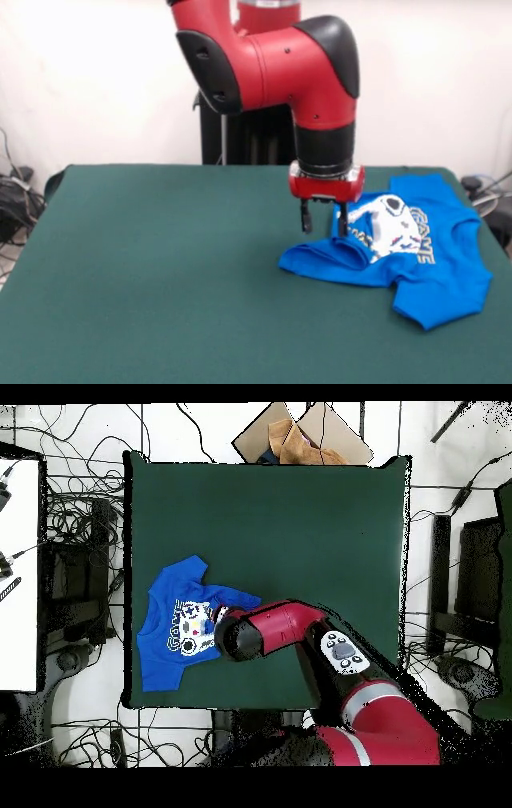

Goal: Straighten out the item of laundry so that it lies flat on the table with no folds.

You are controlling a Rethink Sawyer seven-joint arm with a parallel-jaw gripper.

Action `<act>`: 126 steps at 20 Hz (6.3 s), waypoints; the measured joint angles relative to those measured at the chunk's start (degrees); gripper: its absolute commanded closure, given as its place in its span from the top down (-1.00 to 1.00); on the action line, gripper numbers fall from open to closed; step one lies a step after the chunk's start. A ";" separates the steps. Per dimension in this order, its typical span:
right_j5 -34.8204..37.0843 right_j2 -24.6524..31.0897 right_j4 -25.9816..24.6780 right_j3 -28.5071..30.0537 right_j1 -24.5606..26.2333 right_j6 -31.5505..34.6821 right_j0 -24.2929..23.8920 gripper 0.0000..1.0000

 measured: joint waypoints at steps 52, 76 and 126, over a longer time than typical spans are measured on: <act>-7.48 -13.13 8.91 -0.45 5.98 0.67 17.35 1.00; -6.51 -31.20 18.34 -8.31 9.91 0.85 26.94 -1.00; 9.54 -49.15 39.25 -14.70 22.81 0.85 21.58 -1.00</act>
